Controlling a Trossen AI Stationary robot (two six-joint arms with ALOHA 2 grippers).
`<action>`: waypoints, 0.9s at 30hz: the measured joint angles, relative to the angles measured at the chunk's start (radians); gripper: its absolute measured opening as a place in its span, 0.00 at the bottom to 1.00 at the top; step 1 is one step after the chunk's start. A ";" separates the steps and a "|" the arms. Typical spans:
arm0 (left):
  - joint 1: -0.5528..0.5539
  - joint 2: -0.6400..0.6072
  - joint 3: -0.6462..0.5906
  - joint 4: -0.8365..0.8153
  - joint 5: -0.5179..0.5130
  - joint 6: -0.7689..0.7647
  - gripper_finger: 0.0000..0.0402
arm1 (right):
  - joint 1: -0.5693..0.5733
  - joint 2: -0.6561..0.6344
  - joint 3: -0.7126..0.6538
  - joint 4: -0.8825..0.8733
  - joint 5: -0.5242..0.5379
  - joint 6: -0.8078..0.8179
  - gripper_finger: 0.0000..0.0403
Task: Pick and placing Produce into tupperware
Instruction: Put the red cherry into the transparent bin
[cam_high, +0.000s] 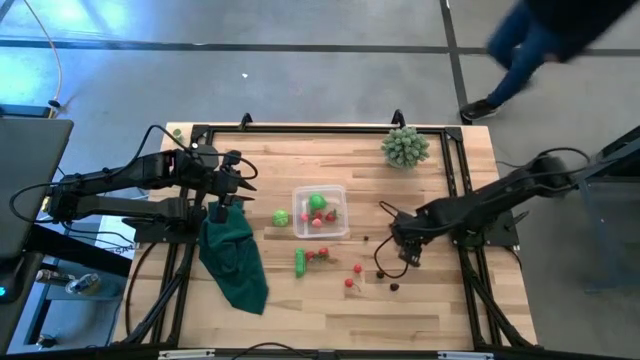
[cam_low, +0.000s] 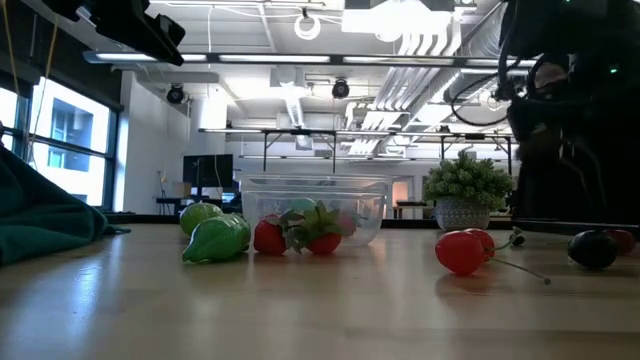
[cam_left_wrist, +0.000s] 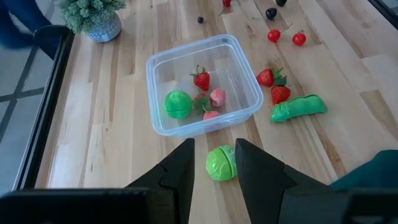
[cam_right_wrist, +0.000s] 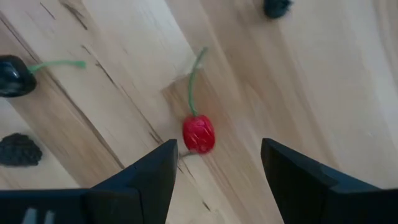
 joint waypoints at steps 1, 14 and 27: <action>0.000 0.000 0.000 0.000 0.000 0.000 0.26 | -0.003 0.011 0.000 0.006 -0.005 -0.008 0.56; 0.000 0.000 0.000 0.000 0.000 0.000 0.26 | -0.003 0.108 0.001 0.064 -0.036 -0.046 0.56; 0.000 0.000 0.000 0.000 0.000 0.000 0.26 | -0.003 0.144 0.001 0.101 -0.054 -0.053 0.46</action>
